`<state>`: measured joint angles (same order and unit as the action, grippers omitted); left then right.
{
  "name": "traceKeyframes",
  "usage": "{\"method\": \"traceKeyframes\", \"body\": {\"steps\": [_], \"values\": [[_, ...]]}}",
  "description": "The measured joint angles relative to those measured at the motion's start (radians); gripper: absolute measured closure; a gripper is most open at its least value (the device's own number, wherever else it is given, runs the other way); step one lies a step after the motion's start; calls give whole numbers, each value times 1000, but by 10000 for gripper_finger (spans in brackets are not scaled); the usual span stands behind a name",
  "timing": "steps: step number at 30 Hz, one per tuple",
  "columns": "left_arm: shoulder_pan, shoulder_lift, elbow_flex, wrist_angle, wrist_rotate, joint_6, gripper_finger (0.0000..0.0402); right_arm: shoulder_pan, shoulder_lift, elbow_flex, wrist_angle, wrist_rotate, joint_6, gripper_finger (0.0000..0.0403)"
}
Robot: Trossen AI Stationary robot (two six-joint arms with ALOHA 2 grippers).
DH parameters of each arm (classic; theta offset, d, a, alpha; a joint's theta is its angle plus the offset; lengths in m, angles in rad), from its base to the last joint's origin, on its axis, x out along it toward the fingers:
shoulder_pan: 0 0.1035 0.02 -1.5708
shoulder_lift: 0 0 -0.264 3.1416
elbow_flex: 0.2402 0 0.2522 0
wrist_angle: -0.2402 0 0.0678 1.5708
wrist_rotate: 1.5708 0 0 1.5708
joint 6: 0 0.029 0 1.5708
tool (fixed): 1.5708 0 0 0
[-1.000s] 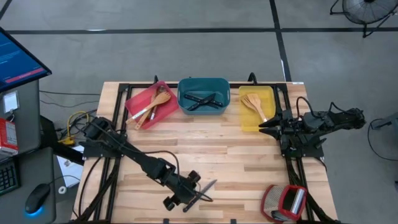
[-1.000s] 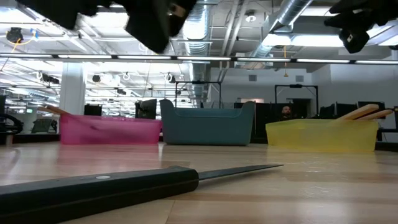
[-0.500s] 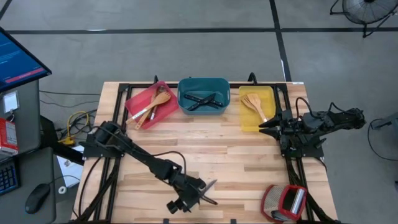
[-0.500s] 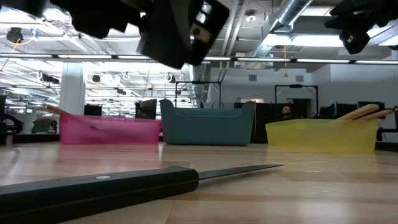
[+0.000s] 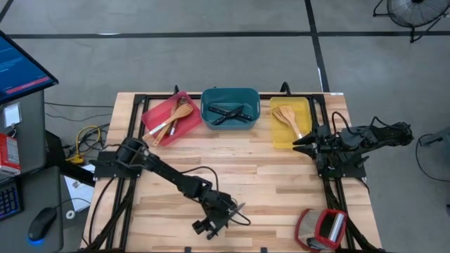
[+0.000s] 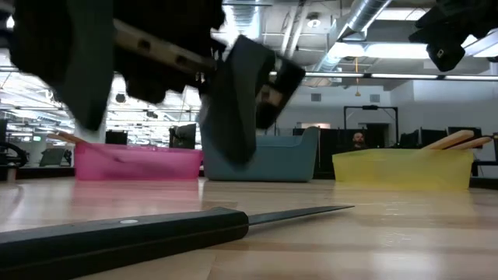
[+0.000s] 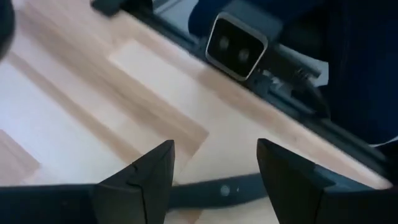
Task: Pick & Place Kitchen Items
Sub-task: Put the knife into the blue bin
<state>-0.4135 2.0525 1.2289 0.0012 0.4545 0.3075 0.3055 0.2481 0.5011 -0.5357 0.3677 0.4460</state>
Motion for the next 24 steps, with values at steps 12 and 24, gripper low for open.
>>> {"method": "traceKeyframes", "body": {"steps": [12,24], "values": [[7,15,0,-79,-90,-3,193,0,0,0,-14,0,0,277],[25,-10,-8,-212,-277,-31,193,0,0,0,-22,0,0,277]]}}
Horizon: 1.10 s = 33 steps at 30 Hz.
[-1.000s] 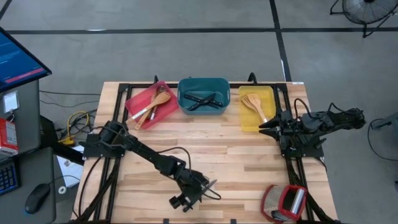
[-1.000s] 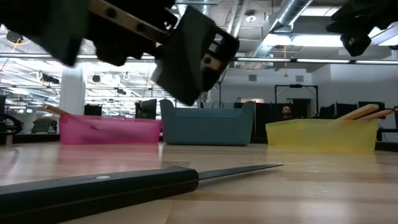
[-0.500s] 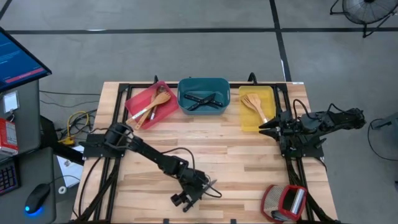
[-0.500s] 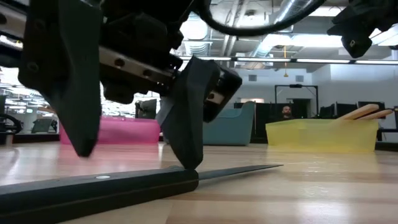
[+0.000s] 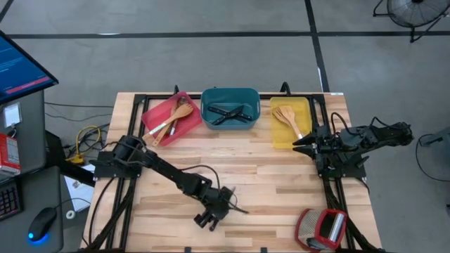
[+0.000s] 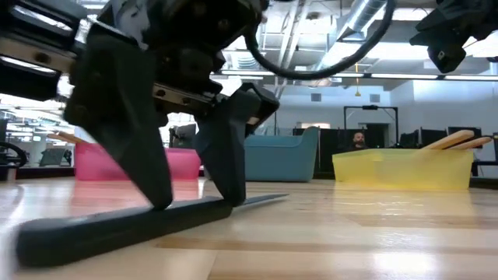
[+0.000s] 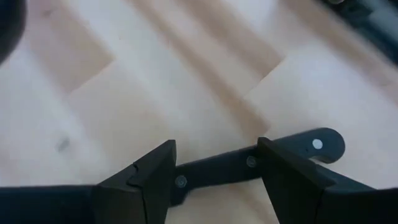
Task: Pick & Place Kitchen Items
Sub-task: Put the knife into the blue bin
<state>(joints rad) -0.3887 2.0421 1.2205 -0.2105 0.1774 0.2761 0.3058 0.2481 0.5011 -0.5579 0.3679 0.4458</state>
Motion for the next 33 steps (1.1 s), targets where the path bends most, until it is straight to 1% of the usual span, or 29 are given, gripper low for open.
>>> {"method": "traceKeyframes", "body": {"steps": [6,10,13,17,20,24,29,33], "values": [[52,-48,-3,-120,-77,5,193,0,0,0,0,0,0,277],[104,-87,-10,-155,-108,10,193,0,0,0,1,0,0,277],[133,-110,-10,-173,-162,5,193,0,0,0,3,0,2,277],[153,-134,-9,-231,-220,-78,193,0,0,0,-3,0,25,277],[154,-168,-9,-247,-258,-221,193,0,0,0,-15,0,27,277],[144,-225,-9,-240,-325,-523,193,0,0,0,-18,0,26,277],[119,-287,-7,-237,-493,-889,193,0,0,0,-18,0,24,277],[97,-274,-7,-236,-593,-1041,193,0,0,0,-18,0,25,277]]}}
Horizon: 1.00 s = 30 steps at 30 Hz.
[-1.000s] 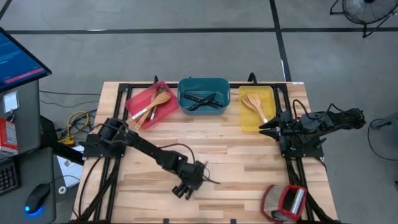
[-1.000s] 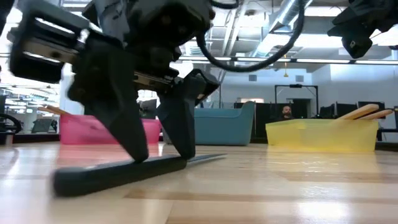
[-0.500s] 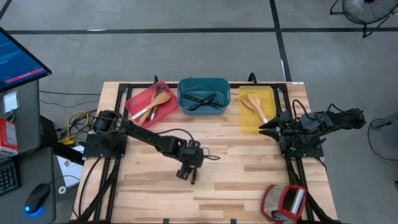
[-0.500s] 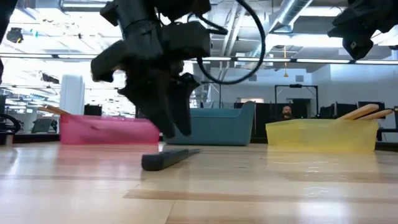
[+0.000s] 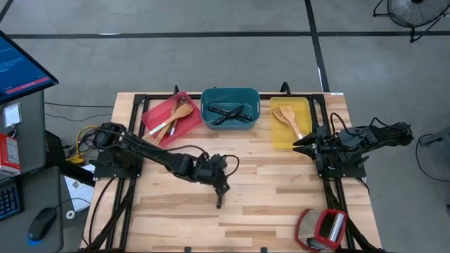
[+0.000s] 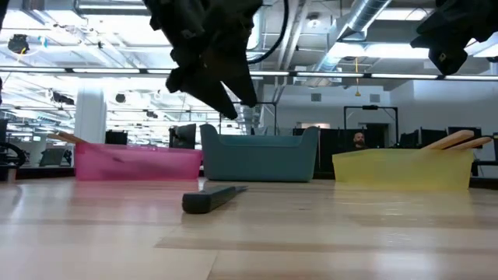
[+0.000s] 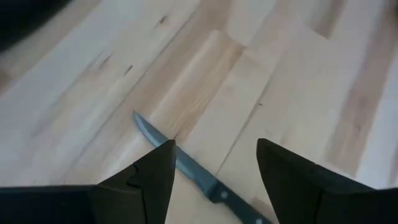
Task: Pick & Place Kitchen Items
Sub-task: Put the knife into the blue bin
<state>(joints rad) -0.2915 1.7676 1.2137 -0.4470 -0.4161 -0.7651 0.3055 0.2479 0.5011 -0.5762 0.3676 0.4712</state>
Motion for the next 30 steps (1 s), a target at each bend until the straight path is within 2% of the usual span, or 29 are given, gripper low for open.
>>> {"method": "traceKeyframes", "body": {"steps": [9,15,18,23,30], "values": [[-57,186,1,19,-24,-254,193,0,0,0,0,0,0,277],[-94,231,0,20,-30,-320,193,0,0,0,0,0,1,277],[-102,233,2,-3,-31,-316,195,0,0,0,0,0,1,277],[-97,232,6,-143,-46,-303,211,0,0,0,0,0,1,277],[-85,231,5,-176,-100,-20,232,0,0,0,0,0,1,277]]}}
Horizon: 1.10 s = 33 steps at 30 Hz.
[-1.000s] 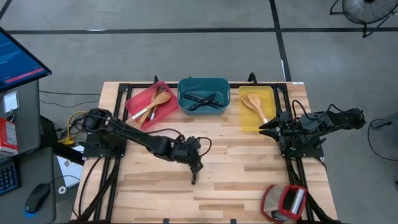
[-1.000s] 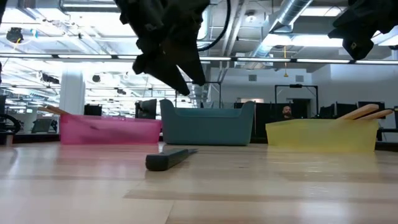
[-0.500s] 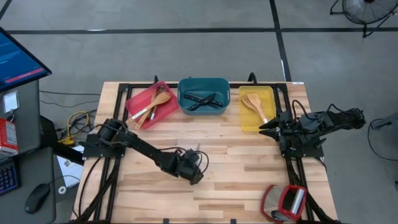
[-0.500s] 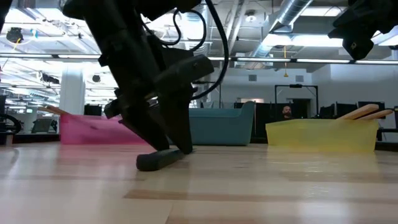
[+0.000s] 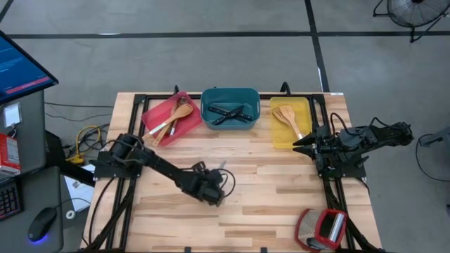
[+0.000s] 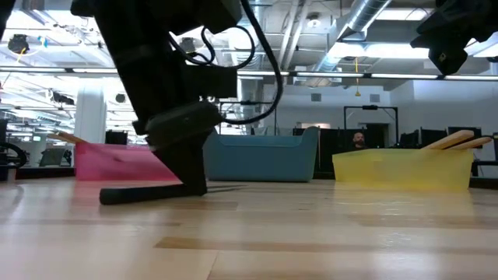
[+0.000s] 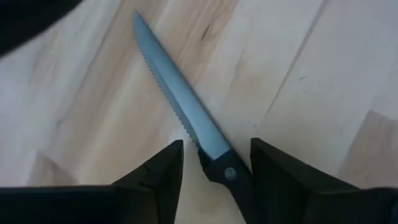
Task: Pick & Place Kitchen Items
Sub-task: Put the knife into the blue bin
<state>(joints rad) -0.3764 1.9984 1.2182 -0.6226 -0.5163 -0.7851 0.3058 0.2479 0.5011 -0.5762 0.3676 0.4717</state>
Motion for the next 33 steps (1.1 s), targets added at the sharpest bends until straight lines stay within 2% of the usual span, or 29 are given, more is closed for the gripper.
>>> {"method": "traceKeyframes", "body": {"steps": [3,6,10,15,19,28,33], "values": [[11,0,-1,-4,1,90,238,0,0,0,0,0,0,277],[23,-17,-4,-19,1,99,242,0,0,0,0,0,0,277],[26,-86,-8,-44,-12,90,246,0,0,0,-1,0,0,277],[6,-197,-6,-82,-22,4,251,0,0,0,-27,0,0,277],[-39,-262,-10,-145,-28,-168,253,0,0,0,-31,0,6,277],[-180,-299,-181,-113,-14,-719,253,0,0,0,-42,0,8,277],[-212,-299,-232,0,-31,-825,253,0,0,0,-45,0,8,277]]}}
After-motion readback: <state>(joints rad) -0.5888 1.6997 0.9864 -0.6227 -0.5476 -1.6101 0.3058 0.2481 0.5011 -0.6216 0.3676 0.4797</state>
